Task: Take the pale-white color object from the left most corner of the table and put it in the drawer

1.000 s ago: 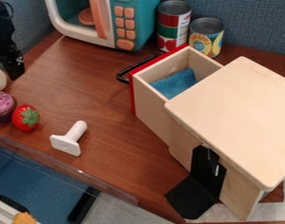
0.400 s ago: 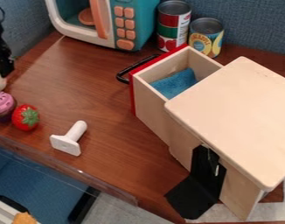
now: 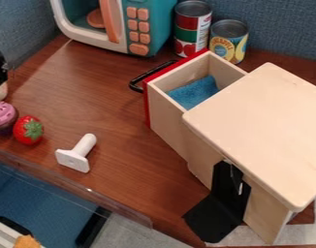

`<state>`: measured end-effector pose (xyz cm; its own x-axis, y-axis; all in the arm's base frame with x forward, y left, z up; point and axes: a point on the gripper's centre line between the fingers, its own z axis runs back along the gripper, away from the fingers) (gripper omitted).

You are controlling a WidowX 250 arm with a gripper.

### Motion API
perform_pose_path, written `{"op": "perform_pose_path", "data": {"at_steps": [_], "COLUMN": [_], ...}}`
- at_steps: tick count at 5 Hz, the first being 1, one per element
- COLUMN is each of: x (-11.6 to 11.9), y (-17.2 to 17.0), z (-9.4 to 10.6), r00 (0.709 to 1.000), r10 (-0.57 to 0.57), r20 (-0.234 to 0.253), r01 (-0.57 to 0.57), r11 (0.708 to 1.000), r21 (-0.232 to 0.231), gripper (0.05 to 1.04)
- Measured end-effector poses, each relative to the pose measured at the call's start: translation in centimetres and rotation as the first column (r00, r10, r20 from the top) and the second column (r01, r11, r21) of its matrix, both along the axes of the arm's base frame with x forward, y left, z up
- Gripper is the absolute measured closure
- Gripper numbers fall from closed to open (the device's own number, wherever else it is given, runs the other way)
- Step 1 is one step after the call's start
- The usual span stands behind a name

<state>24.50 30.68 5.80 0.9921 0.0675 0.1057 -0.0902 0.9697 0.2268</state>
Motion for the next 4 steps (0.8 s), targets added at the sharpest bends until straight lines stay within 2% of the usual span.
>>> {"op": "perform_pose_path", "data": {"at_steps": [1, 2, 3, 4], "x": [-0.3, -0.3, -0.6, -0.6], "y": [-0.1, 0.0, 0.0, 0.3], "z": [-1.4, -1.7, -3.6, -3.8], "r00": [1.0, 1.0, 0.998, 0.998], "r10": [-0.003, 0.001, 0.004, 0.014], "r20": [-0.024, -0.021, -0.059, -0.058], "r01": [0.003, -0.001, -0.005, -0.014], "r11": [1.0, 1.0, 1.0, 1.0], "r21": [-0.007, -0.003, -0.017, -0.005], "gripper": [0.083, 0.083, 0.133, 0.215]}}
